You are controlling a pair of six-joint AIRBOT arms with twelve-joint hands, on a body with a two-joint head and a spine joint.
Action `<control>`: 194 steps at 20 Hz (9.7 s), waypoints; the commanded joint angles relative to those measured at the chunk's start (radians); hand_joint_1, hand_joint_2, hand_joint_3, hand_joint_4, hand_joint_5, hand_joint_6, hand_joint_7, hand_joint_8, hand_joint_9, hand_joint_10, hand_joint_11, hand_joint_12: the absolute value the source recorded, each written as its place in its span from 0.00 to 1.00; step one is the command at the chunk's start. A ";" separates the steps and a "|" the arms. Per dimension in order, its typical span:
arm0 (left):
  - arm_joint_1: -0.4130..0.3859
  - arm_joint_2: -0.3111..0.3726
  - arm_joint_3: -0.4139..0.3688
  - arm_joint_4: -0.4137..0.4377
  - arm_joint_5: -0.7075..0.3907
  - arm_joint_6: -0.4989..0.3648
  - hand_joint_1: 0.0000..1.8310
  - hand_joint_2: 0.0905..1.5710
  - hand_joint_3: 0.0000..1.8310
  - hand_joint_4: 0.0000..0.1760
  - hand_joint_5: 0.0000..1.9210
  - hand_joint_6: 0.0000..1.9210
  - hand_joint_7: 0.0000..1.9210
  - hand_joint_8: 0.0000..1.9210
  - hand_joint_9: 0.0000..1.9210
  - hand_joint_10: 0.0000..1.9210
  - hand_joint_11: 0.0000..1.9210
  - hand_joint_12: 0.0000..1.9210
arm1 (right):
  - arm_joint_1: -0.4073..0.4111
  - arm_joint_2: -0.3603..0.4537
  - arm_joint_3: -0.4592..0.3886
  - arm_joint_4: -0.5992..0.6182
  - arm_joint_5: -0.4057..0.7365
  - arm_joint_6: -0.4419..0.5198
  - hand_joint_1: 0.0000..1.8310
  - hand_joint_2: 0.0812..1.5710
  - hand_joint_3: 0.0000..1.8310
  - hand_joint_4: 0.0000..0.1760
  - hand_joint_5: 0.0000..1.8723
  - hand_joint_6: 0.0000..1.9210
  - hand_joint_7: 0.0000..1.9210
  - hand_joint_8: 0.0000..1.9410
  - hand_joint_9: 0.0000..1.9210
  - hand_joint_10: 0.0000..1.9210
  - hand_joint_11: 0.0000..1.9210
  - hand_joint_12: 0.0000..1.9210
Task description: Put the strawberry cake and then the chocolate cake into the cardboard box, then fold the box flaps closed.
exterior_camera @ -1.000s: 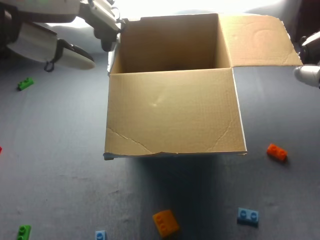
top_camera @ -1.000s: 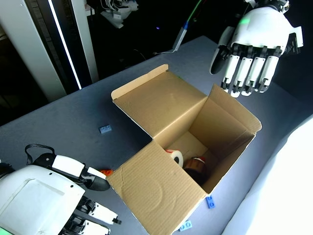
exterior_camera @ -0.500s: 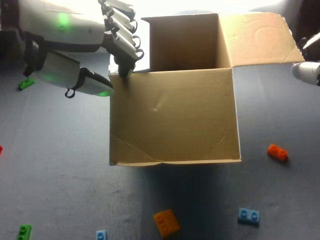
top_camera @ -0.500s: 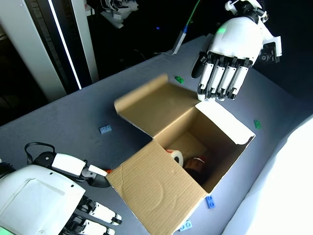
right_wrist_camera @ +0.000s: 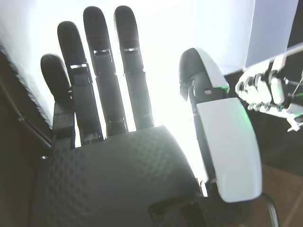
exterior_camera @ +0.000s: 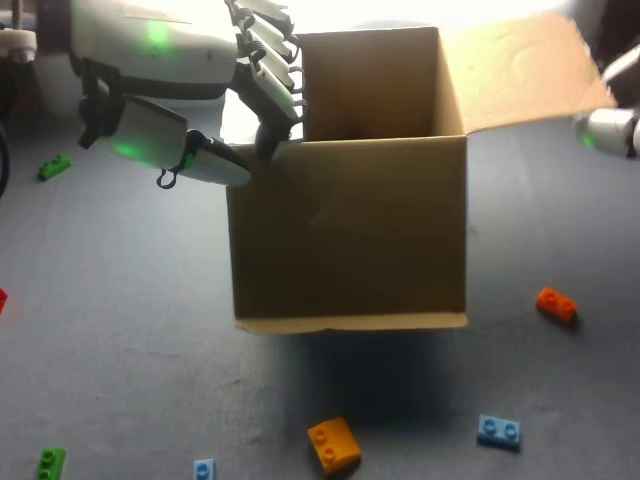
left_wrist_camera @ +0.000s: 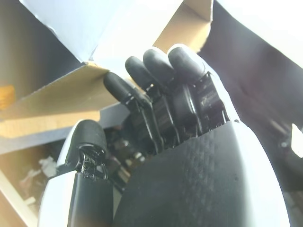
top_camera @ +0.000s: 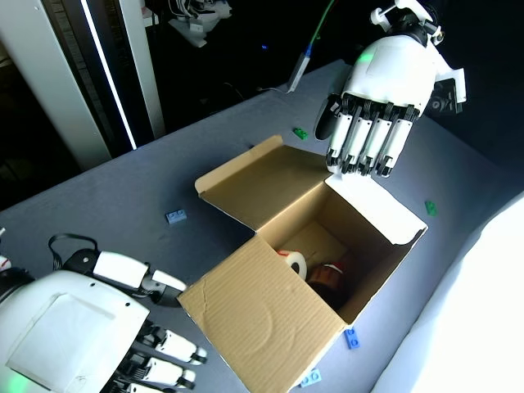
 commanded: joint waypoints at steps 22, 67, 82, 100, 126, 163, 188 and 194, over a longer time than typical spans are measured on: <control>-0.108 -0.050 0.142 0.067 -0.031 -0.038 0.14 0.84 0.00 0.00 0.32 0.00 0.37 0.00 0.34 0.05 0.03 0.70 | 0.173 0.014 -0.047 -0.018 0.074 0.001 0.07 0.81 0.00 0.00 0.37 0.00 0.38 0.00 0.41 0.05 0.10 0.71; -0.241 -0.108 0.314 0.185 -0.087 -0.069 0.16 0.84 0.00 0.00 0.33 0.00 0.37 0.00 0.37 0.01 0.07 0.68 | 0.265 -0.070 -0.097 -0.028 0.076 -0.039 0.12 0.80 0.00 0.00 0.34 0.00 0.36 0.00 0.40 0.02 0.09 0.72; -0.195 0.103 0.181 0.355 -0.276 -0.185 0.14 0.85 0.00 0.00 0.33 0.00 0.37 0.00 0.37 0.01 0.02 0.72 | 0.239 -0.161 -0.076 -0.125 -0.088 -0.104 0.10 0.80 0.00 0.00 0.37 0.01 0.39 0.00 0.42 0.01 0.11 0.72; 0.204 0.170 -0.066 0.000 -0.243 0.155 0.16 0.84 0.00 0.00 0.34 0.00 0.38 0.00 0.37 0.01 0.04 0.72 | 0.267 -0.104 -0.079 -0.100 -0.037 -0.057 0.13 0.79 0.00 0.00 0.36 0.00 0.38 0.00 0.42 0.01 0.09 0.74; 0.154 0.152 -0.137 -0.236 -0.253 0.126 0.15 0.84 0.00 0.00 0.33 0.00 0.36 0.00 0.36 0.00 0.02 0.73 | 0.160 0.211 -0.224 0.172 -0.008 0.056 0.08 0.80 0.00 0.00 0.35 0.00 0.38 0.00 0.43 0.01 0.11 0.74; 0.113 -0.165 0.287 -0.240 -0.155 0.009 0.13 0.85 0.00 0.00 0.32 0.00 0.36 0.00 0.36 0.00 0.01 0.71 | 0.162 0.208 -0.224 0.153 0.002 0.056 0.08 0.81 0.00 0.00 0.35 0.00 0.37 0.00 0.43 0.00 0.11 0.73; -0.196 0.098 0.188 0.113 -0.270 -0.172 0.16 0.85 0.00 0.00 0.44 0.03 0.38 0.36 0.25 0.65 0.10 0.92 | 0.162 0.208 -0.225 0.151 0.000 0.054 0.06 0.81 0.00 0.00 0.52 0.08 0.53 0.04 0.41 0.28 0.14 0.82; -0.142 0.206 0.069 0.144 -0.292 -0.186 0.10 0.87 0.00 0.00 0.49 0.66 0.52 0.78 0.43 0.98 0.32 1.00 | 0.163 0.207 -0.227 0.151 -0.010 0.051 0.00 0.84 0.00 0.00 0.59 0.67 0.62 0.74 0.53 0.93 0.37 1.00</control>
